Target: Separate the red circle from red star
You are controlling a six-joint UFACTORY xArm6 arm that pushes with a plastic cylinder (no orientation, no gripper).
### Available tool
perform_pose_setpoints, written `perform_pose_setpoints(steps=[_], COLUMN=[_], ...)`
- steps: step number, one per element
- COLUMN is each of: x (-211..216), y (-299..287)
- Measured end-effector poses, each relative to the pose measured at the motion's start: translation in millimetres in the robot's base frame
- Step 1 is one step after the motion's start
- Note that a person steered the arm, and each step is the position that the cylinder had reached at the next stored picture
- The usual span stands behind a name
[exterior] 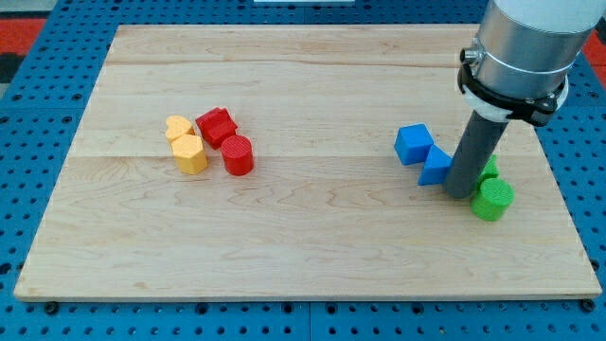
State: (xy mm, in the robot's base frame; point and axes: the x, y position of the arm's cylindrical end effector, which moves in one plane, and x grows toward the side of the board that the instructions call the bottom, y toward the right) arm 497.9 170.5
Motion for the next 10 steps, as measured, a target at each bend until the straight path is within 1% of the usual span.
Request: perform_pose_setpoints(steps=[1,2,4,5,6,7,10], x=[0.0,18.6,76.2,88.3,85.7,64.3,54.8], y=[0.0,-14.6,-102.9,-142.7,-180.4,-186.7,-197.4])
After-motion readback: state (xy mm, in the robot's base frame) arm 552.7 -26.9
